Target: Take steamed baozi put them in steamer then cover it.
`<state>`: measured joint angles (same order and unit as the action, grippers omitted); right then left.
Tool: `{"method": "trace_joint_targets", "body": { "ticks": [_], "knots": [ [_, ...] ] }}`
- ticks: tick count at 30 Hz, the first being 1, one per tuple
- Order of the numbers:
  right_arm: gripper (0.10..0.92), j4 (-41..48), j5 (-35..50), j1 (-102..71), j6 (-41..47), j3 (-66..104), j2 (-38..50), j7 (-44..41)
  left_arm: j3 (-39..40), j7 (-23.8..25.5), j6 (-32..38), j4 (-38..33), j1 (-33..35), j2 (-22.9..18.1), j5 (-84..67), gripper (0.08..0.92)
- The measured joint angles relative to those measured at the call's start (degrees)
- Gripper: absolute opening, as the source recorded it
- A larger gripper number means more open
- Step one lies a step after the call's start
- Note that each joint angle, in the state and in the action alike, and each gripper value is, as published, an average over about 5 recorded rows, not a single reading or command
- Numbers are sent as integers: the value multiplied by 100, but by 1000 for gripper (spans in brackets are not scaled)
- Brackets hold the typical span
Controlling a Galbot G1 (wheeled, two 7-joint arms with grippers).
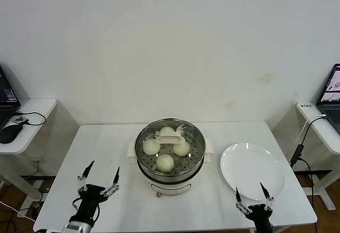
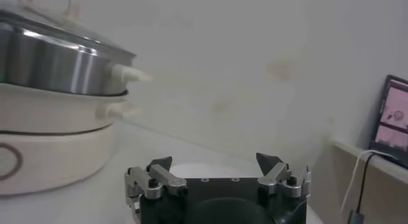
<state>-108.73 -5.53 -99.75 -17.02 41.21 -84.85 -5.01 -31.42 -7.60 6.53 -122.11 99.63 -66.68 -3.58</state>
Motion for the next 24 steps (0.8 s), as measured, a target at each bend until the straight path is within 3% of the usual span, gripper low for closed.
{"method": "trace_joint_targets", "body": {
  "ticks": [9, 24],
  "knots": [
    [823, -119, 146, -167, -30, -98, -33, -39, -287, -34, 482, 461, 241, -24, -913, 823],
    [823, -302, 212, -381, 97, -297, -80, -71, -541, 57, 610, 813, 266, -50, -1357, 823]
  ]
}}
